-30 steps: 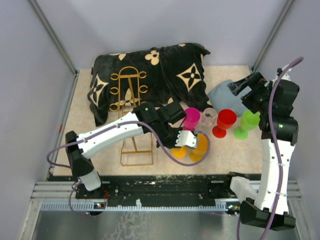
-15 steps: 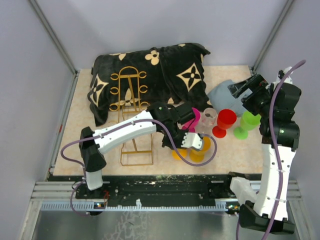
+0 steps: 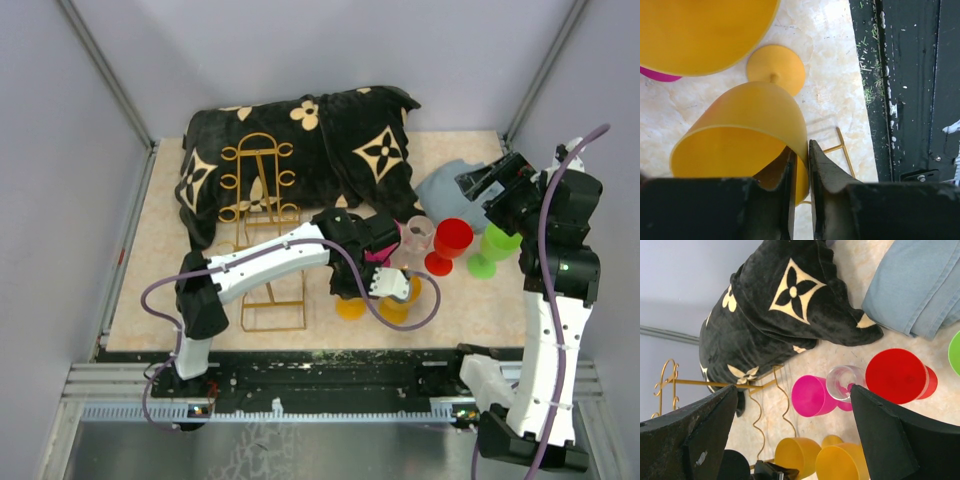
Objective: Take the wine glass off the wine glass rack
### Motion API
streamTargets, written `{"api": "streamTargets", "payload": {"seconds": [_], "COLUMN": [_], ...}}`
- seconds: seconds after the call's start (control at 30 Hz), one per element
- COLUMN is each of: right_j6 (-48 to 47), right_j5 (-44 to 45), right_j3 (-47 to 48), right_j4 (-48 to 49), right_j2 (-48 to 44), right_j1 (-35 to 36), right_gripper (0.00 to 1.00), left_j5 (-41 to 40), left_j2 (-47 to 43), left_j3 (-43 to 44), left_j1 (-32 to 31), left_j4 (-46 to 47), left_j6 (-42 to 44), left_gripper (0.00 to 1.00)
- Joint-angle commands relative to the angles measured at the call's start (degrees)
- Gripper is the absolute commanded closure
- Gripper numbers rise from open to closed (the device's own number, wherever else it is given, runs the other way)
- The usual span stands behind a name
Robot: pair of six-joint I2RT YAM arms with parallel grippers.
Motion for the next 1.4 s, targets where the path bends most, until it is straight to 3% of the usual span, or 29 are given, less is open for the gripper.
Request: {"api": "streamTargets", "payload": {"seconds": [0.0,0.17,0.27,0.47,0.63,0.73,0.9,1.37], "right_j6": [-0.5,0.0,-0.2,-1.5,-4.8,-4.7,-4.0,-6.3], "right_j5": [-0.3,-1.0,-1.4,1.3,12.9,16.1,21.6,29.6], "right_j3": [1.5,1.0,1.0,4.0,7.7,5.9,-0.6,-8.8], "right_j4": [1.8,2.5,2.4,0.0,-5.6,-3.6,3.2,6.9], "right_j2": [-0.8,-0.9,-0.8,1.7,7.3,8.4,7.3,6.6], "right_j1": [-0.2,-0.2,-0.2,-0.2,-0.2,0.1,0.1,0.1], "right_gripper": [0.05,0.05,0.05,0.02,0.02,0.02,0.02,0.02], "left_j5": [-1.3,-0.6,-0.3,-1.6,-7.2,-9.7,-10.3,-11.0], "left_j2": [0.4,0.4,0.3,-0.6,-6.8,-9.2,-13.5,-46.1], "left_j3": [3.0,5.5,8.6,18.2,19.0,19.5,19.2,-23.7], "left_j1": [-0.7,-0.8,-0.9,-1.0,1.0,6.4,22.6,62.2], "left_j4": [-2.1,-2.7,-2.5,3.7,26.1,35.7,41.7,59.8], "left_j6": [-0.5,-1.1,-1.4,-3.1,-6.3,-9.1,-20.4,-35.5], "left_gripper": [0.67,0.22,0.02,0.00,0.00,0.00,0.00,0.02]}}
